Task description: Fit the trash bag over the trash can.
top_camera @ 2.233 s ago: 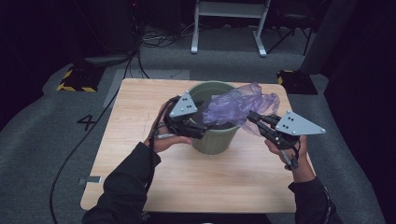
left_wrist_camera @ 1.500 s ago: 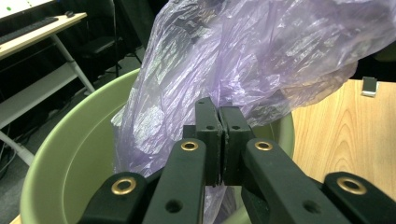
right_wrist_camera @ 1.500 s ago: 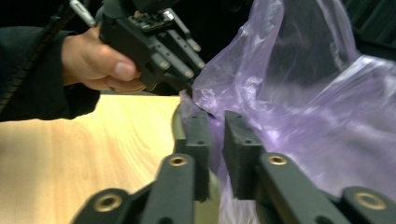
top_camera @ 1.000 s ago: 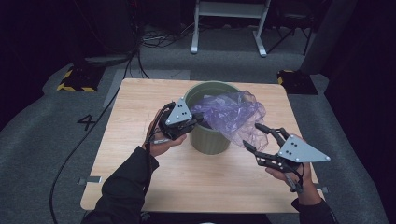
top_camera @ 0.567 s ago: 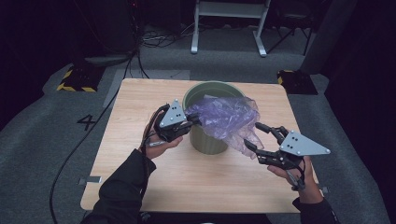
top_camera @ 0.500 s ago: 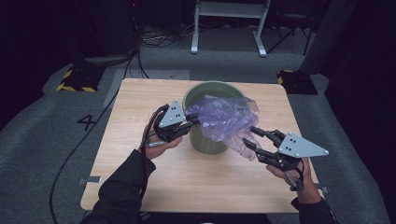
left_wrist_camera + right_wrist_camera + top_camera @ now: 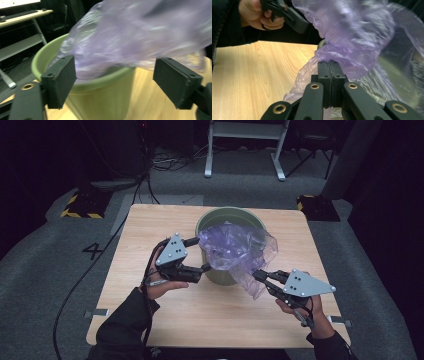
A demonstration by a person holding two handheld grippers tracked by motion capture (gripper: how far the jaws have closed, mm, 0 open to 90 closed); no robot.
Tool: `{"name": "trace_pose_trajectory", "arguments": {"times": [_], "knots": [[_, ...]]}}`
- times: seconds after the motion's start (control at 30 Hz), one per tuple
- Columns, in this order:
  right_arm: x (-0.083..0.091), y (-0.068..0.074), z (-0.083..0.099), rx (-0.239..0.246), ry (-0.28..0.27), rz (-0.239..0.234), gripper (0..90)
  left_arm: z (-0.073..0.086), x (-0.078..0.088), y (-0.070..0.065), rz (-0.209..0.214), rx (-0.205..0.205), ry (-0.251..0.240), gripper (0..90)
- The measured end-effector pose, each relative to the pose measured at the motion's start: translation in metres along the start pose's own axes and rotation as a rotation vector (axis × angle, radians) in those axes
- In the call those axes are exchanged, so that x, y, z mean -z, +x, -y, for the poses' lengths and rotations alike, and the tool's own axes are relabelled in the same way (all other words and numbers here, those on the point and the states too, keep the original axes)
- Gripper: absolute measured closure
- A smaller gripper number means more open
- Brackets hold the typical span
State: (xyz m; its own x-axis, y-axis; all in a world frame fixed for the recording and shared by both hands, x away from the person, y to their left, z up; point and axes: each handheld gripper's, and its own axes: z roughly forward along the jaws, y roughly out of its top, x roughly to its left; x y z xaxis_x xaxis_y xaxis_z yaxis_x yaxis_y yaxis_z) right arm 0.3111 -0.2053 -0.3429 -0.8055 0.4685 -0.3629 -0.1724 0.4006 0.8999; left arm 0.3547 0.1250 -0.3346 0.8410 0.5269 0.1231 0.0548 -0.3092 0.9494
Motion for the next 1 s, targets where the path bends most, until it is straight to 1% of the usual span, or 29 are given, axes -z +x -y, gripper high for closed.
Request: {"name": "trace_pose_trajectory", "arguments": {"times": [0.07,0.17,0.27,0.37,0.4,0.43,0.47,0.5,0.53,0.57,0.6,0.63,0.7,0.77,0.8,0.87,0.97,1.0], "knots": [[-0.002,0.001,0.001,0.011,0.009,0.007,89.9,0.000,0.003,-0.005,0.008,-0.011,0.012,15.7],[-0.005,0.002,0.002,0.020,0.026,0.011,89.9,0.001,0.007,-0.009,0.032,-0.007,0.015,15.6],[-0.007,0.003,0.002,0.025,0.031,0.007,89.9,0.000,0.011,-0.015,0.048,-0.018,-0.001,15.4],[-0.008,0.004,0.001,0.033,0.039,0.005,89.9,-0.006,0.012,-0.024,0.058,-0.054,-0.019,15.4],[-0.008,0.004,0.001,0.040,0.041,0.006,89.8,-0.008,0.011,-0.026,0.052,-0.068,-0.027,15.4],[-0.009,0.005,0.000,0.043,0.044,0.004,89.8,-0.010,0.011,-0.027,0.033,-0.078,-0.029,16.2],[-0.009,0.005,0.000,0.045,0.045,0.002,89.8,-0.013,0.010,-0.027,0.009,-0.083,-0.028,20.1],[-0.010,0.005,0.000,0.051,0.044,-0.001,89.8,-0.015,0.009,-0.026,0.003,-0.085,-0.035,29.7],[-0.010,0.005,0.000,0.049,0.048,-0.001,89.8,-0.017,0.008,-0.023,0.013,-0.070,-0.040,37.7],[-0.011,0.006,0.001,0.051,0.048,-0.005,89.8,-0.018,0.006,-0.020,0.024,-0.063,-0.040,43.9],[-0.011,0.007,0.001,0.054,0.047,-0.009,89.8,-0.018,0.005,-0.017,0.032,-0.058,-0.041,52.5],[-0.011,0.008,0.002,0.054,0.051,-0.014,89.7,-0.017,0.004,-0.015,0.037,-0.055,-0.042,61.0],[-0.012,0.010,0.003,0.061,0.051,-0.030,89.4,-0.015,0.002,-0.012,0.046,-0.061,-0.033,72.5],[-0.012,0.012,0.005,0.072,0.056,-0.052,88.9,-0.011,0.001,-0.009,0.038,-0.062,-0.021,78.7],[-0.013,0.013,0.006,0.073,0.058,-0.060,88.7,-0.007,0.001,-0.007,0.037,-0.058,-0.010,79.1],[-0.015,0.016,0.009,0.082,0.070,-0.079,88.6,-0.001,0.000,-0.004,0.046,-0.057,0.001,83.1],[-0.019,0.019,0.015,0.086,0.092,-0.096,87.4,0.010,0.000,0.001,0.040,-0.043,0.023,85.7],[-0.021,0.019,0.017,0.086,0.096,-0.099,86.5,0.013,0.000,0.003,0.031,-0.039,0.029,86.3]]}}
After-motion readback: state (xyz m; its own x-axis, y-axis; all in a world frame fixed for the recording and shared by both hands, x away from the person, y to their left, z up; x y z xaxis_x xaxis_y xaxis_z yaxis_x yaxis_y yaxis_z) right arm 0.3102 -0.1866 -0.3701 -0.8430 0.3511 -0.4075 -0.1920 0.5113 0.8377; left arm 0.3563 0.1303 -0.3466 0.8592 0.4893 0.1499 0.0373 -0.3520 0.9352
